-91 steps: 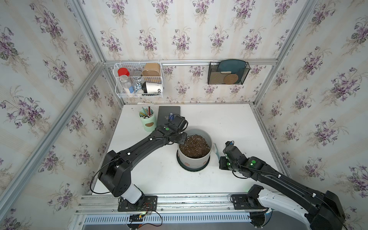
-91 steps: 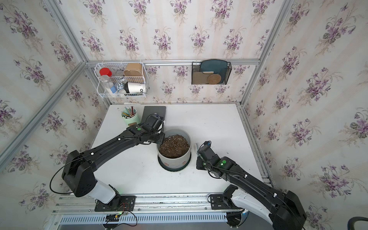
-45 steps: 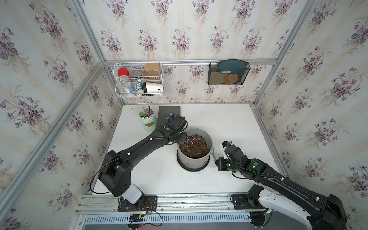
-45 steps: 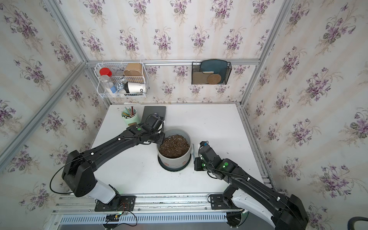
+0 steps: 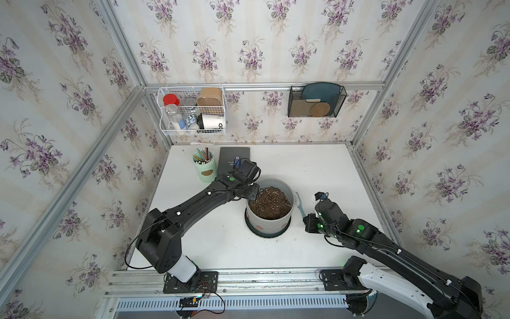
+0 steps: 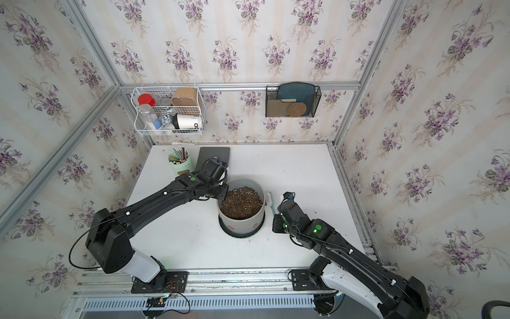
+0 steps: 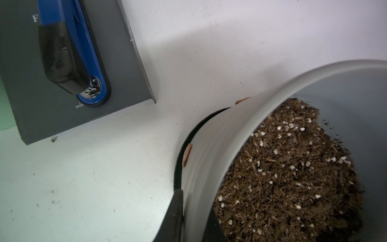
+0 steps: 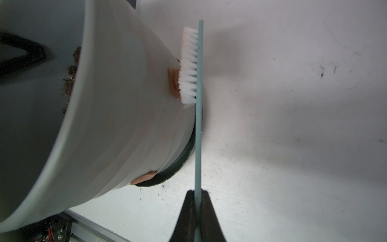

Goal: Scrub the dried mud off the ceramic pot
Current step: Brush off the soil from the pot.

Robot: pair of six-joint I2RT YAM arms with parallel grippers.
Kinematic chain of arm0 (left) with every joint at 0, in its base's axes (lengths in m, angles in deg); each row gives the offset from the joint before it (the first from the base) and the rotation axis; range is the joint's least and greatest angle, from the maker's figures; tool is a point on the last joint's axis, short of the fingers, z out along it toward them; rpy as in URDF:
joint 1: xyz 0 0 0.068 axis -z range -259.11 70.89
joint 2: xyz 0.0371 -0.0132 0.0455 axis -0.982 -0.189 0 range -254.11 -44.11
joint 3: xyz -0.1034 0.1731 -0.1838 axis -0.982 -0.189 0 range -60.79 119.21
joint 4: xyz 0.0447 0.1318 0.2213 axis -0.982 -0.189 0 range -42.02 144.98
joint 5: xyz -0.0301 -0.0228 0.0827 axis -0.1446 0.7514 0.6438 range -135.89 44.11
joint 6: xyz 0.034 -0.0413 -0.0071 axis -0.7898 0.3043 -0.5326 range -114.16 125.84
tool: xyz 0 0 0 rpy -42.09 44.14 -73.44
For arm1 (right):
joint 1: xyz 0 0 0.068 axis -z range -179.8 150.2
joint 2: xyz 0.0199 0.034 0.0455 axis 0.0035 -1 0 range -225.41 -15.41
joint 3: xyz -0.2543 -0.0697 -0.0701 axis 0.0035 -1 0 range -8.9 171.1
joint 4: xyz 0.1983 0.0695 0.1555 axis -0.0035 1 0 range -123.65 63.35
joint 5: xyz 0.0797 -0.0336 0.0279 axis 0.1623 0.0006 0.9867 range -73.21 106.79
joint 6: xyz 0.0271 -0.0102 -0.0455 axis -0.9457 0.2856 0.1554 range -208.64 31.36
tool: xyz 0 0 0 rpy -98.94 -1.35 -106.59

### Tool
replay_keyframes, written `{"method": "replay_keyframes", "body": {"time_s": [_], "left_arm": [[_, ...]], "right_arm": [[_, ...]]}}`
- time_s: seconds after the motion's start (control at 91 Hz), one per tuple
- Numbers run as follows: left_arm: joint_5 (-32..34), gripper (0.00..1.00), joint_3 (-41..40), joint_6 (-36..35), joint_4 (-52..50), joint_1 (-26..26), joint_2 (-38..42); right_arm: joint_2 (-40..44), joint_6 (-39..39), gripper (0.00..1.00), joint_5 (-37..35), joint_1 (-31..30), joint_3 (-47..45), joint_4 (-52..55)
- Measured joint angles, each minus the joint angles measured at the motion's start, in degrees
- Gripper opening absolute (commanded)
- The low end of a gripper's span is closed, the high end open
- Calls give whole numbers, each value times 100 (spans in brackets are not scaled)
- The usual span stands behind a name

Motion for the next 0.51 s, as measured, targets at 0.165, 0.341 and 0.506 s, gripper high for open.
{"method": "replay_keyframes", "body": {"time_s": [0.165,0.341,0.506], "left_arm": [[33,0,-9,0,4,0,9],[81,0,-66,42,2,0,70],[92,0,-81,37,-7,0,85]], "right_arm": [[-199,-138,0,-332,166,101,247],[-772,-179,0,-234,219,192,319],[-820,127,0,693,87,72,-98]]}}
